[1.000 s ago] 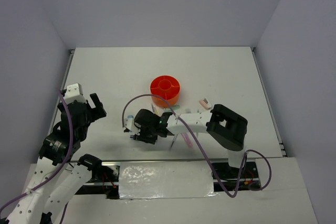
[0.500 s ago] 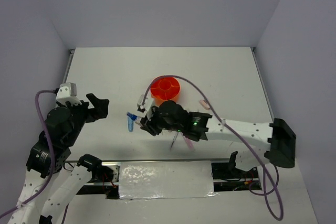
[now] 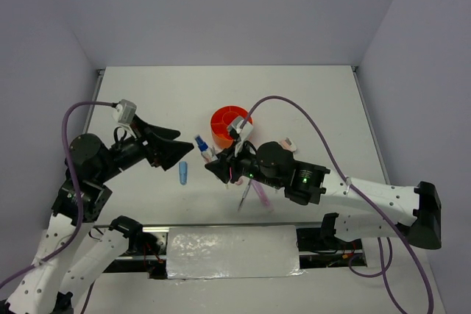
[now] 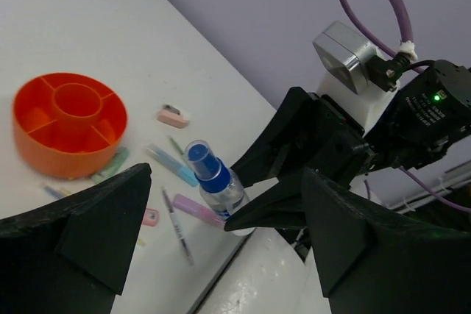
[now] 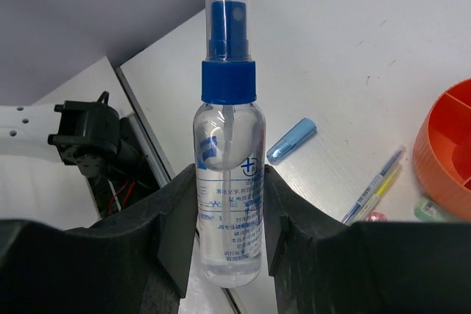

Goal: Sort the stationery into containers
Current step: Pick up the stationery from the center of the board.

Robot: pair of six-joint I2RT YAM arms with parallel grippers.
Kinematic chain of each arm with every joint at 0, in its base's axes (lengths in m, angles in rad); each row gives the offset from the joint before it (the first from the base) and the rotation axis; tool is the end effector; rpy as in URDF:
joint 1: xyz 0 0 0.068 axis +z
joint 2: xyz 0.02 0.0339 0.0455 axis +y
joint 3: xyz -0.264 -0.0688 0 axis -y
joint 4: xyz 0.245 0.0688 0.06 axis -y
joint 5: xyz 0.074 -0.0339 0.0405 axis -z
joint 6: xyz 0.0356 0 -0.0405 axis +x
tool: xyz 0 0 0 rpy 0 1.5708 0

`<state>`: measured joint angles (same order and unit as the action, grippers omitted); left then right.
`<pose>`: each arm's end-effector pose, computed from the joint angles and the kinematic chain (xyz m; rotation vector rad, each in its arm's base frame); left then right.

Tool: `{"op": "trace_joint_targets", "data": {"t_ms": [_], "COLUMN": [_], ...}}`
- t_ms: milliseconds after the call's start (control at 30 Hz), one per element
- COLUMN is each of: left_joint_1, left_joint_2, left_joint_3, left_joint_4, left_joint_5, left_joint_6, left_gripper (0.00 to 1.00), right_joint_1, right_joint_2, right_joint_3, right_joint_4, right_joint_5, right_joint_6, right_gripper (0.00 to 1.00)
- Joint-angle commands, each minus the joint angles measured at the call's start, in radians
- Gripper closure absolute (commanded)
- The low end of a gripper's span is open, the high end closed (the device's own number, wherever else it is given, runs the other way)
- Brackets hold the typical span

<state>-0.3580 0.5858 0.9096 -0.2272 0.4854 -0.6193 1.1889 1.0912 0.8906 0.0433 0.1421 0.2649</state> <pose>0.1049 -0.0570 0.4045 0.2156 1.5802 -1.1320 0.1009 0.2376 0.3406 -0.7118 1.6774 0.9353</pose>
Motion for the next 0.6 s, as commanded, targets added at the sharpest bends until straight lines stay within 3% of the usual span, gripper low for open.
{"op": "trace_joint_targets", "data": {"t_ms": [0,333,533,567], "left_joint_1": [-0.006,-0.044,-0.098,-0.11], "left_joint_2": [0.045,0.144,0.174,0.178], "left_joint_3": [-0.031,-0.009,-0.011,-0.012], "left_joint_4": [0.137,0.066,0.078,0.08], "left_joint_5": [0.133,0.147,0.154,0.15], "left_joint_6": [-0.033,0.027,0.026,0.027], "left_gripper": [0.07,0.18,0.39,0.46], "right_joint_1": [0.012,0.046,0.049,0.048], "right_joint_2": [-0.011,0.024,0.049,0.055], "right_joint_3": [0.05,0.103,0.14,0.143], "right_joint_4": [0.018,-0.014,-0.036,-0.036], "right_joint_5": [0.022,0.002,0.03,0.027], "right_joint_6": [0.01,-0.11,-0.135,-0.141], "right_gripper": [1.0,1.0,1.0,1.0]}}
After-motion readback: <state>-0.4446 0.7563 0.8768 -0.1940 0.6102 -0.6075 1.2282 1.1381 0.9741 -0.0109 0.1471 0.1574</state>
